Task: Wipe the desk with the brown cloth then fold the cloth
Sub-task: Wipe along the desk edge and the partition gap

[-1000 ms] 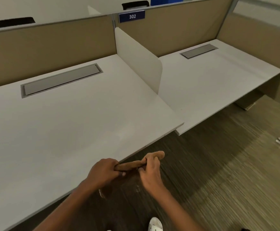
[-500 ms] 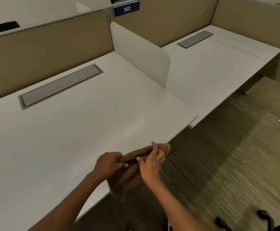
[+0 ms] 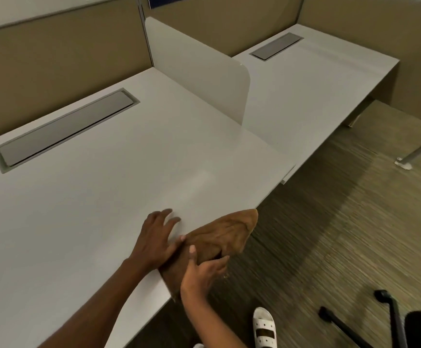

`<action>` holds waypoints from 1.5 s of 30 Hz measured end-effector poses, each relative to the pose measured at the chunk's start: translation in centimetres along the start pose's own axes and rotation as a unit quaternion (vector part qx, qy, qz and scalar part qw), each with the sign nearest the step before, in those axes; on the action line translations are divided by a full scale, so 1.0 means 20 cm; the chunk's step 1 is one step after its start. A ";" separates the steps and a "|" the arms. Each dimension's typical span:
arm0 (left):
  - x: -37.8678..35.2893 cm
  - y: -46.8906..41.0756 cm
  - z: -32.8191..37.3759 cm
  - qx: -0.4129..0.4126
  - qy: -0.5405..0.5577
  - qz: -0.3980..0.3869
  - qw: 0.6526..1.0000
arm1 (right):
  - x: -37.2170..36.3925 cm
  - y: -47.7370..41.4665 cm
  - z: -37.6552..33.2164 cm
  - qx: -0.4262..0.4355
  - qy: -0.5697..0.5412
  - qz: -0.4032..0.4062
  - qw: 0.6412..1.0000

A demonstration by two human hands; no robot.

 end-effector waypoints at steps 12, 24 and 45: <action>-0.05 -0.06 -0.09 -0.004 0.043 -0.018 0.999 | -0.09 -0.02 0.01 -0.074 -0.093 0.030 0.992; -0.05 -0.06 -0.06 -0.007 -0.023 -0.036 0.999 | -0.05 -0.29 -0.10 -0.083 -0.158 0.013 0.984; -0.10 -0.08 -0.07 0.044 -0.124 -0.089 0.987 | 0.10 -0.78 -0.41 -0.071 -0.096 0.023 0.993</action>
Point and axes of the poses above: each hand's wrist, its own y-axis away from the middle knuckle, its own x-axis out of the back of the hand, z = x × y, the point moved 4 cm from there along -y, towards the middle knuckle, and after that the axes turned 3 degrees about z, right-handed, at the moved point
